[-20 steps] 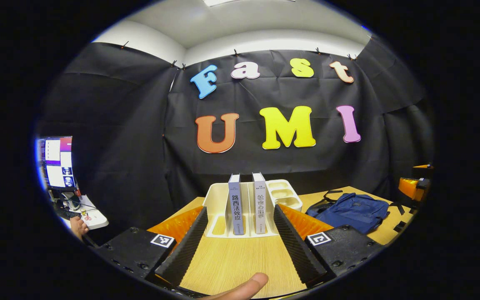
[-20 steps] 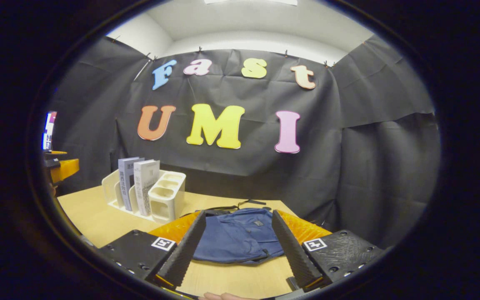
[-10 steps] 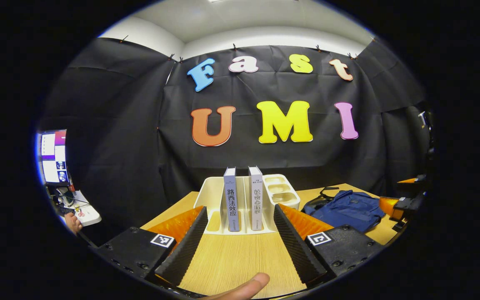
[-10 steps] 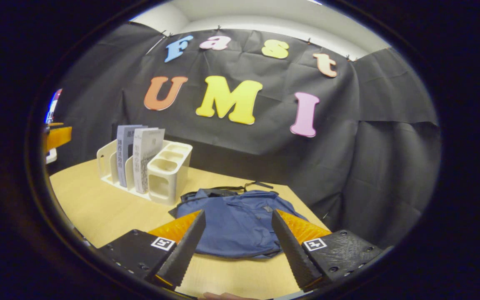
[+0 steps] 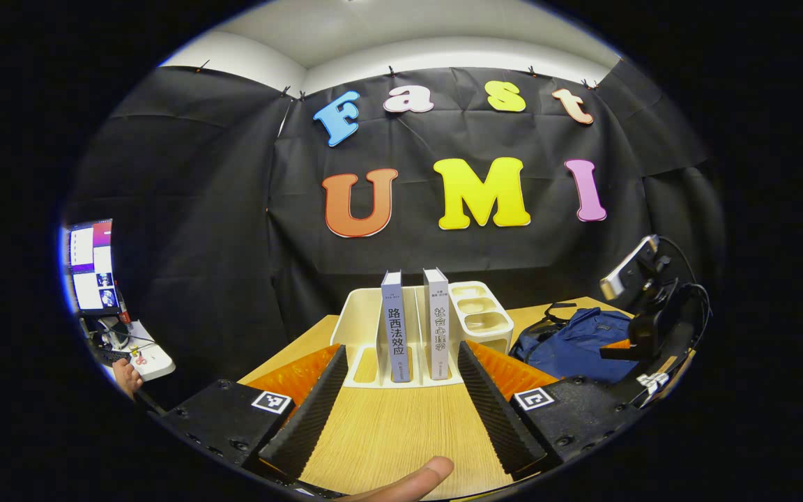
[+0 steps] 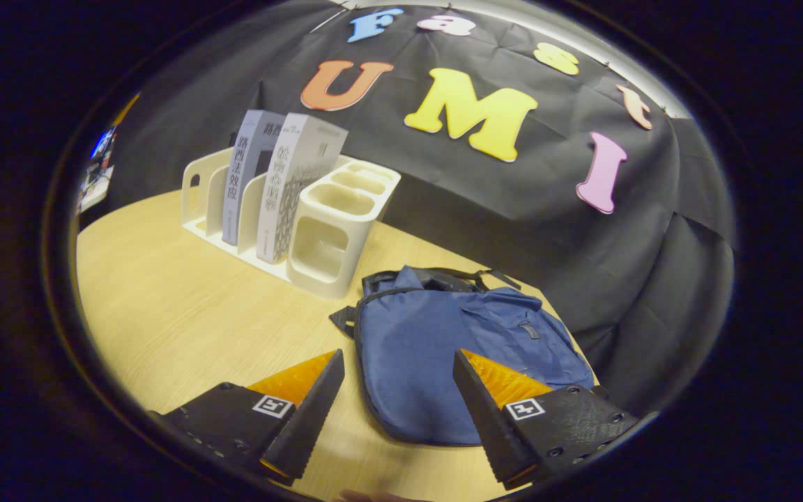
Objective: Open the schoolbag, grab two books from the bookshelf and put them into the schoolbag.
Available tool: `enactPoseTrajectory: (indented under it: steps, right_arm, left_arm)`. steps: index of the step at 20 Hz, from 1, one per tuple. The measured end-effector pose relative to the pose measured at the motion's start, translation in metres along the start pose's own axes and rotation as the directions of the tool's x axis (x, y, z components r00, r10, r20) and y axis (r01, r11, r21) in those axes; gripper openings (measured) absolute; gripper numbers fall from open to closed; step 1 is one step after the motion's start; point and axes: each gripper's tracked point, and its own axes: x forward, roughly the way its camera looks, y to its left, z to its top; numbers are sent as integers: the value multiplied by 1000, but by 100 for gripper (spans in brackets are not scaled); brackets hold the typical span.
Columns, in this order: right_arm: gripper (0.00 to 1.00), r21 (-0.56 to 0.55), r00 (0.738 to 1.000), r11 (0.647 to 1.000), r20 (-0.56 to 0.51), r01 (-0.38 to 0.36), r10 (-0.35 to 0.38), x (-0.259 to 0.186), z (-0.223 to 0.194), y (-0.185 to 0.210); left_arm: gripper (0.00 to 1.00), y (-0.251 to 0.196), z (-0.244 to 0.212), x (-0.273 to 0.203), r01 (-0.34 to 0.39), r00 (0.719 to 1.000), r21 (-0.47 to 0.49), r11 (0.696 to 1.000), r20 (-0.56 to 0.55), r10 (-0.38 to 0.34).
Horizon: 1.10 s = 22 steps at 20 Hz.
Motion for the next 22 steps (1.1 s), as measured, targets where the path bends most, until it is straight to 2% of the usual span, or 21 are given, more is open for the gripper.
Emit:
enactPoseTrajectory:
  steps: [2, 3, 6, 11, 12, 13, 15, 16, 18, 19, 20, 21, 22]
  right_arm:
    - [93, -89, 999, 996, -42, 18, -22, 16, -5, 12]
    - [98, -134, 996, 989, -59, 55, -63, 24, -8, 9]
    - [93, -202, 981, 971, -121, 127, -153, 46, -22, 4]
    - [88, -204, 972, 963, -123, 175, -202, 55, -15, -11]
    - [89, -196, 971, 964, -125, 177, -204, 54, -13, -12]
    - [95, -195, 971, 964, -120, 181, -207, 53, -10, -13]
    - [83, -203, 968, 955, -86, 216, -237, 46, 3, -23]
    - [87, -198, 966, 952, -67, 232, -249, 45, 11, -28]
    - [87, -162, 961, 953, -69, 255, -268, 48, 17, -37]
    - [80, -135, 960, 958, -87, 254, -266, 52, 16, -42]
    - [66, -123, 960, 961, -100, 248, -260, 56, 16, -45]
    - [71, -110, 960, 962, -103, 249, -260, 62, 18, -51]
    - [42, -104, 961, 964, -105, 246, -256, 65, 18, -55]
  left_arm:
    - [100, -4, -2, 2, 12, 1000, -9, 1000, -5, -12]
    - [100, -5, -4, 2, 16, 1000, -12, 1000, -10, -16]
    - [99, -8, -13, 6, 25, 999, -19, 1000, -37, -25]
    - [100, -5, -19, 9, 11, 998, -50, 999, -62, -14]
    - [100, -4, -21, 10, 9, 998, -48, 999, -68, -12]
    - [100, -4, -20, 9, 9, 998, -45, 999, -69, -12]
    - [100, -4, -18, 9, 11, 998, -39, 999, -63, -13]
    - [100, -4, -18, 8, 13, 998, -37, 999, -60, -15]
    - [100, -4, -16, 8, 9, 998, -32, 999, -56, -11]
    - [100, -4, -16, 7, 6, 998, -27, 1000, -56, -7]
    - [100, -4, -16, 7, 5, 999, -25, 1000, -54, -6]
    - [100, -4, -16, 7, 6, 998, -25, 1000, -55, -7]
    - [100, -5, -16, 7, 8, 998, -25, 1000, -56, -9]
